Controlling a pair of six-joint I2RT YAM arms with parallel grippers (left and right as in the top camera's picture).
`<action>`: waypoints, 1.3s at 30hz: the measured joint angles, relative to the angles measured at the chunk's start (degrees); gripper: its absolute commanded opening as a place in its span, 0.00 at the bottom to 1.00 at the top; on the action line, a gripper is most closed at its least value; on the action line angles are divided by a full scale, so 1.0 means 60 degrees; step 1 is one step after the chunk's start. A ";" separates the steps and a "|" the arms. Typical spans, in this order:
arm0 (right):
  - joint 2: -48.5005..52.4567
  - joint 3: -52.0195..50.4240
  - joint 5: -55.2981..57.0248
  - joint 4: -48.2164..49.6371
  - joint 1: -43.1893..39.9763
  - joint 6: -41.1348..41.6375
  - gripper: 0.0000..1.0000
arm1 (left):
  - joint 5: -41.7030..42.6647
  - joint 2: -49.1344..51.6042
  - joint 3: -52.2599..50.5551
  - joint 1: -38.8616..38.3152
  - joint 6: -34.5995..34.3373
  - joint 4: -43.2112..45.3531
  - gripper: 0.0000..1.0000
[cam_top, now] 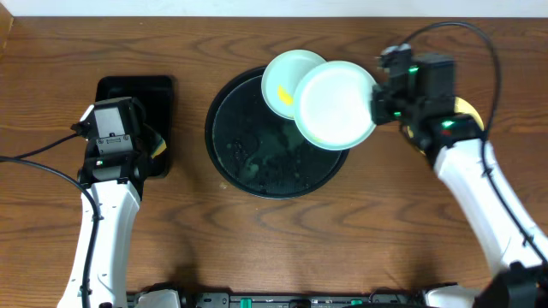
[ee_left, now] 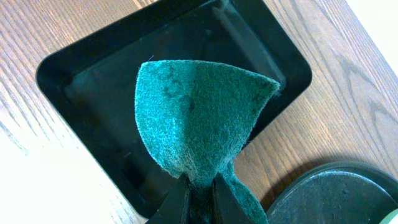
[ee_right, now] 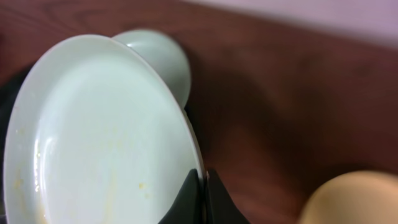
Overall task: Clean dirty plates on tray and stack at the side
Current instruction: 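Lift the light blue plate with the right gripper toward the yellow plate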
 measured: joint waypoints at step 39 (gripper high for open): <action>0.1526 -0.0007 1.1613 0.5796 0.6196 -0.8207 0.01 | 0.0004 0.0000 0.0000 0.0000 0.0000 0.0004 0.07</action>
